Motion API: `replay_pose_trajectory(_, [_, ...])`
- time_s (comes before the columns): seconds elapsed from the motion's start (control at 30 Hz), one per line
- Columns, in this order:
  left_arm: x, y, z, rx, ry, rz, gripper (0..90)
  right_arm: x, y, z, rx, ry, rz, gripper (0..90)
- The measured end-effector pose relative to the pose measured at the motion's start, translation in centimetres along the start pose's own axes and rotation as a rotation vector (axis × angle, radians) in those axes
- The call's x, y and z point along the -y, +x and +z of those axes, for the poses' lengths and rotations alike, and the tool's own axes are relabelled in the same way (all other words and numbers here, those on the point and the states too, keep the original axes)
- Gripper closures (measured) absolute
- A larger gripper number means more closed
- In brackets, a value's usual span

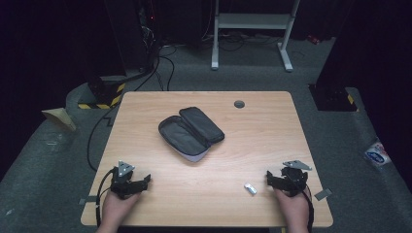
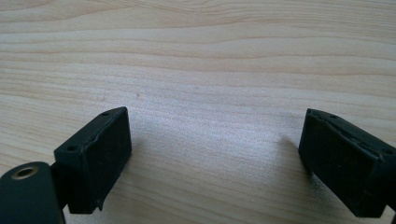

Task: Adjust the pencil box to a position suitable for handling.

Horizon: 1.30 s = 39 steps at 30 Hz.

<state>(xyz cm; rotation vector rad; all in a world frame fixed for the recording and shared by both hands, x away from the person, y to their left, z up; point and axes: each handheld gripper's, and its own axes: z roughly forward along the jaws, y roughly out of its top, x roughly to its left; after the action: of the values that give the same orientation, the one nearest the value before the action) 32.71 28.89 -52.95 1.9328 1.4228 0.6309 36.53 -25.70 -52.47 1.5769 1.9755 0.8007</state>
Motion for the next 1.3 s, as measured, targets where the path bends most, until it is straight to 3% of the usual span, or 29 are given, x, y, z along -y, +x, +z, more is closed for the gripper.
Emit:
replay_pose_trajectory(0.27, [0.2,0.0,-0.2,0.007,-0.014,0.012,25.0,0.0,0.1,-0.1,-0.001,-0.001,0.001,10.8])
replay_pose_trajectory(0.4, [0.2,-0.1,-0.3,0.012,-0.017,0.018,27.7,0.2,0.2,-0.3,0.002,-0.008,0.002,14.3])
replay_pose_trajectory(0.47, [0.2,-0.1,-0.3,0.013,-0.015,0.021,28.2,0.2,0.1,-0.4,0.004,-0.009,0.004,21.4])
replay_pose_trajectory(0.73, [0.2,-0.1,-0.3,0.017,-0.016,0.025,28.8,-0.5,0.7,-1.5,-0.016,-0.068,0.008,26.5])
replay_pose_trajectory(0.97, [0.2,-0.1,-0.3,0.023,-0.018,0.031,28.1,-2.8,4.6,-2.1,-0.053,-0.121,0.012,29.6])
replay_pose_trajectory(1.3, [0.2,-0.2,-0.3,0.037,-0.012,0.044,24.9,-5.4,9.5,-0.9,-0.101,-0.152,-0.042,35.0])
